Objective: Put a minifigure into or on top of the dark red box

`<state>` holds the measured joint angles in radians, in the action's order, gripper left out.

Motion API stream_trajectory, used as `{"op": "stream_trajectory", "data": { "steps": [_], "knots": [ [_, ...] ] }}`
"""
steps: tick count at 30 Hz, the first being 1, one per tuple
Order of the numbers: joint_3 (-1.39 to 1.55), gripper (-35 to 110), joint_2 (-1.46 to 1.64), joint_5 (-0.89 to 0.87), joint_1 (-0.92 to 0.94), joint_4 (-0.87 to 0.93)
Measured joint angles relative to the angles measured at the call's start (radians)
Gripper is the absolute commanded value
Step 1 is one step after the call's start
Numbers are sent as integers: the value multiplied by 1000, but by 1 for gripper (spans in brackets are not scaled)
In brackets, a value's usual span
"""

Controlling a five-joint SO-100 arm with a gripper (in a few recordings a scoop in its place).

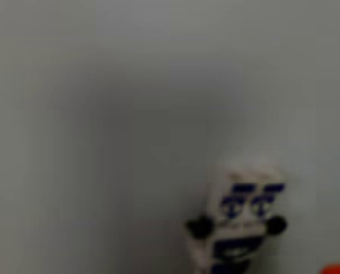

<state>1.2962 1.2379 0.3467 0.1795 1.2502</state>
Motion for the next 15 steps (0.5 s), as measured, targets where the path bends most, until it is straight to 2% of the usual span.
{"op": "stream_trajectory", "data": {
  "steps": [7, 15],
  "knots": [
    [-316, 15, -256, 37, 60, 121],
    [-917, 15, -627, 64, 81, 423]
  ]
}}
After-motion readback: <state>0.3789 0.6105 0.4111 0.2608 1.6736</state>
